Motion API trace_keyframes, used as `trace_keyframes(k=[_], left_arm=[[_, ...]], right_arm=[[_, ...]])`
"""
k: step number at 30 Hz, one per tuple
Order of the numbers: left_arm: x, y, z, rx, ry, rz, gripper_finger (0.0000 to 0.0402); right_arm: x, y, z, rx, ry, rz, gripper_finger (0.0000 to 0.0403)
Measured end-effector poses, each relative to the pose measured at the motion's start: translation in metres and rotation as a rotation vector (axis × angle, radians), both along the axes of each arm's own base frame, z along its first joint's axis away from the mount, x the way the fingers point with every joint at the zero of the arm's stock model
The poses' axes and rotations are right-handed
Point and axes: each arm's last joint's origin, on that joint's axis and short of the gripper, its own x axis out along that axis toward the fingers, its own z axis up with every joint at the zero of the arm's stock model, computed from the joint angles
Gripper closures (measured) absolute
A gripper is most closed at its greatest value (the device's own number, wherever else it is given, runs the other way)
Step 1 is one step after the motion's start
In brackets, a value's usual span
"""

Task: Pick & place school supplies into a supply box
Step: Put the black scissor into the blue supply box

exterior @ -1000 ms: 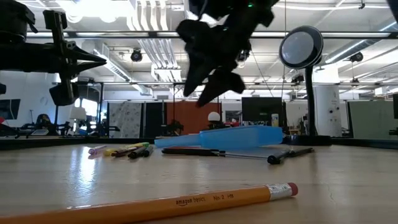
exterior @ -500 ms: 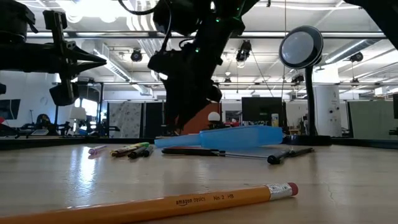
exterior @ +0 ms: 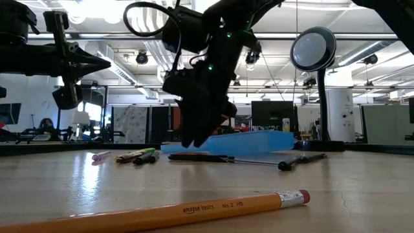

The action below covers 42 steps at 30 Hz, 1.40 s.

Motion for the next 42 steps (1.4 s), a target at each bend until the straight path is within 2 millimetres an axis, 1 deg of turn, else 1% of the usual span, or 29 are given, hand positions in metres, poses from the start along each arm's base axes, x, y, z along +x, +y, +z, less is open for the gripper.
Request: trace_keyframes(k=[5,8,11,18,21,26,29,33,35,37,40,42], left_arm=[[0.000,0.000,0.000,0.002,0.001,0.000,0.0402],[0.000,0.000,0.000,0.002,0.002,0.000,0.0402],[0.000,0.000,0.000,0.002,0.002,0.000,0.0402],[0.000,0.000,0.000,0.002,0.001,0.000,0.0402],[0.000,0.000,0.000,0.002,0.001,0.000,0.0402],[0.000,0.000,0.000,0.002,0.000,0.000,0.0402],[0.000,0.000,0.000,0.002,0.000,0.000,0.0402],[0.000,0.000,0.000,0.002,0.000,0.000,0.0402],[0.000,0.000,0.000,0.002,0.000,0.000,0.0402],[0.000,0.000,0.000,0.002,0.000,0.000,0.0402],[0.000,0.000,0.000,0.002,0.000,0.000,0.0402],[0.000,0.000,0.000,0.002,-0.001,0.000,0.0402]], right_arm=[[0.001,-0.001,-0.008,0.001,-0.023,-0.002,0.0211],[0.003,-0.001,-0.020,0.000,-0.011,-0.003,0.0211],[0.007,0.000,-0.025,0.001,-0.001,-0.001,0.0211],[0.009,-0.004,-0.025,0.000,0.043,-0.007,0.0216],[0.007,-0.005,-0.026,-0.007,0.059,0.001,0.0238],[0.007,-0.005,-0.027,-0.016,0.071,0.015,0.0309],[0.008,-0.005,-0.023,-0.019,0.066,0.022,0.0344],[0.013,-0.005,-0.012,-0.018,0.062,0.025,0.0346],[0.018,-0.005,-0.001,-0.017,0.030,0.023,0.0346],[0.022,-0.006,0.019,-0.007,-0.023,-0.004,0.0346],[0.025,-0.010,0.056,0.019,-0.119,-0.071,0.0346],[0.024,-0.016,0.080,0.018,-0.168,-0.149,0.0346]])
